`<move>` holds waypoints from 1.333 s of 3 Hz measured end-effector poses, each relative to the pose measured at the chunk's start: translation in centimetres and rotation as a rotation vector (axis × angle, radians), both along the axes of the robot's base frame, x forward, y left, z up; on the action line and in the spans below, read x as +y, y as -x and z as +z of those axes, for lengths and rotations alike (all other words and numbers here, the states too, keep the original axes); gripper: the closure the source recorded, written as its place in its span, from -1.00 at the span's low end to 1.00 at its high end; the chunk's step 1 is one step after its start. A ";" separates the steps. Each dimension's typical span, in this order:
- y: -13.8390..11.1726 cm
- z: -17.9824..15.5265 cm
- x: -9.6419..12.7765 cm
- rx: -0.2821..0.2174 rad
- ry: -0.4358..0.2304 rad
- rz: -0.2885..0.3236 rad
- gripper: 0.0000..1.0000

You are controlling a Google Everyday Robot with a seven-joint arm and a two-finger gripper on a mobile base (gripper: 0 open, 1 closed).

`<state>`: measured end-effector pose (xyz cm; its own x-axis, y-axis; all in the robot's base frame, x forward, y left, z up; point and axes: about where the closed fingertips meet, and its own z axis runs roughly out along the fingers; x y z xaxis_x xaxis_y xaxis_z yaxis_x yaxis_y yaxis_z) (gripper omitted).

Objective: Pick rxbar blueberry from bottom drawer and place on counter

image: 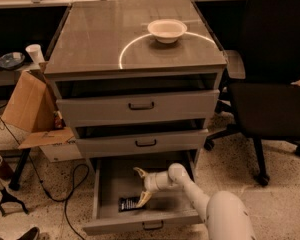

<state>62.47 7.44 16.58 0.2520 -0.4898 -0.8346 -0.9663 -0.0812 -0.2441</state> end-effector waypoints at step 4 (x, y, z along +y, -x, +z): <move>1.5 -4.9 -1.9 0.042 0.117 -0.099 -1.00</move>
Offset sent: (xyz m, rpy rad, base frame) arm -0.0148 -0.0431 -0.0460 -0.0072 0.0049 -0.1397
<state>61.01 5.50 11.73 0.1638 -0.6053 -0.7789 -0.9801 -0.0104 -0.1981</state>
